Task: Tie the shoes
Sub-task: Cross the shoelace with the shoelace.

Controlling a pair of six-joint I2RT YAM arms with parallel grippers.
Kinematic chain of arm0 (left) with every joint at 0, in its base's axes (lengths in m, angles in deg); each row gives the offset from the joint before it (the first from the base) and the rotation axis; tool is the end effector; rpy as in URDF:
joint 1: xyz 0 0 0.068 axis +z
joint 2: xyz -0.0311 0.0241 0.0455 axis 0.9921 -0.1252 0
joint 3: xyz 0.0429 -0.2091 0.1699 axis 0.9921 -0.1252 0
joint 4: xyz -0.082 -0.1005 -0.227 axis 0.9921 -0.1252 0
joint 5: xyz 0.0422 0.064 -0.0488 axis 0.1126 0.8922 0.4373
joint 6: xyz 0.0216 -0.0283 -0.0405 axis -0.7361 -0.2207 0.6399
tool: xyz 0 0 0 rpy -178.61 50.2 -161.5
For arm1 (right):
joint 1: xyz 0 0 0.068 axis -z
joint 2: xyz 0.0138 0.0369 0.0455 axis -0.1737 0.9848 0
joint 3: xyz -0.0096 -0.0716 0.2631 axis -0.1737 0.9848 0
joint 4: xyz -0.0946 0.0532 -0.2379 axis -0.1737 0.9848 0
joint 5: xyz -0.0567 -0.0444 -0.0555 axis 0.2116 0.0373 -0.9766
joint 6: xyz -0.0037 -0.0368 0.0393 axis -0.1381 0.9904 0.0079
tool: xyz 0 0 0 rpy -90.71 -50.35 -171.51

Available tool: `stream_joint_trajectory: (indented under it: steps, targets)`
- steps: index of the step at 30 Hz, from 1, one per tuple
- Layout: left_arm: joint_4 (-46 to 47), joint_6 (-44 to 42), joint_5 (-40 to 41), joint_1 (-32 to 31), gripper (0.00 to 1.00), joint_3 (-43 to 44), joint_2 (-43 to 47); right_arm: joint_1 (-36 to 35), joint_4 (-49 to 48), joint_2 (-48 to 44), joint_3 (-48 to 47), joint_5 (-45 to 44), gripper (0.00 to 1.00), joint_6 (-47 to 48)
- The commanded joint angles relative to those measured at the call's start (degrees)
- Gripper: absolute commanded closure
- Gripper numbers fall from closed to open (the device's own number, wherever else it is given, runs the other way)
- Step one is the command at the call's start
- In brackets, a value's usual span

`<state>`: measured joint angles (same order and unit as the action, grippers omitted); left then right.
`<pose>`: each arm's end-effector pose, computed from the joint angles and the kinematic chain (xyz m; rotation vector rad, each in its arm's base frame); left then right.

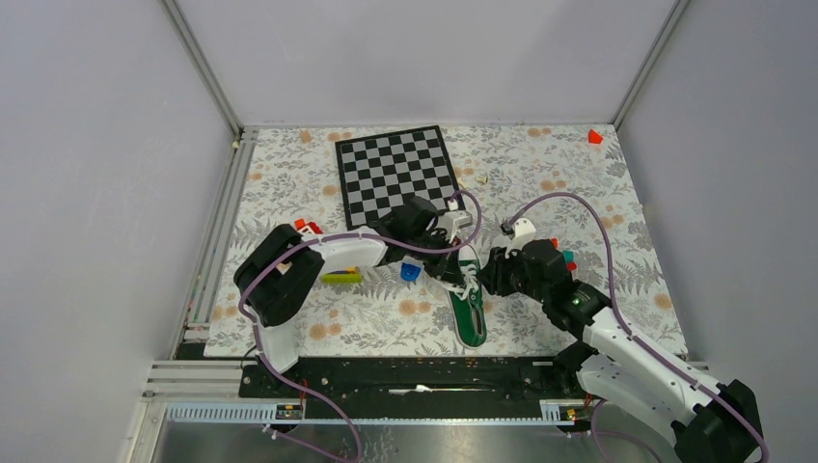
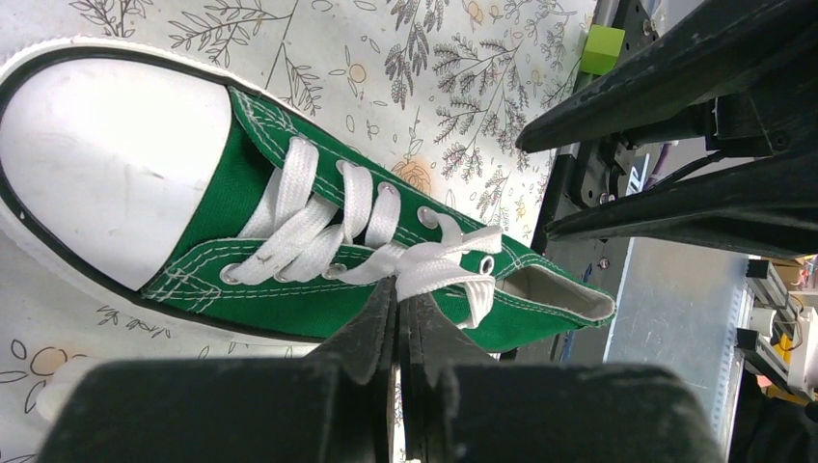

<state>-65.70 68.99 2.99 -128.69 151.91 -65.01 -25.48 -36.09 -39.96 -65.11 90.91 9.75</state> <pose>0.2497 -0.2914 0.1779 1.0478 2.2525 -1.3446 0.1486 0.1083 0.2332 -0.3604 2.0594 0.6271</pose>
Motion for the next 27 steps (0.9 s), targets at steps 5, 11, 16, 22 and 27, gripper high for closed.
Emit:
stream_joint_trajectory:
  steps: [5, 11, 16, 22, 27]
  targets:
    - [1.8, 1.1, 1.2, 1.0, 1.0, 1.6, 3.7, 1.0, 1.2, 2.0, -2.9, 7.3, 0.62, 0.4]
    - [1.7, 2.4, 3.7, 1.1, 1.0, 1.9, 4.9, 1.0, 2.0, 8.0, -5.1, 10.5, 0.6, 2.5]
    - [0.5, 2.6, 5.5, 1.1, 1.0, 1.9, 5.3, 1.4, 1.8, 7.7, -5.7, 7.7, 0.6, 2.8]
    - [0.5, 3.4, 5.8, 1.1, 1.0, 1.5, 5.3, 1.7, 1.5, 12.0, -6.4, 7.8, 0.61, 3.6]
    - [0.5, 3.7, 5.8, 1.0, 1.0, 1.6, 5.3, 1.6, 0.6, 14.9, -7.3, 8.8, 0.61, 4.0]
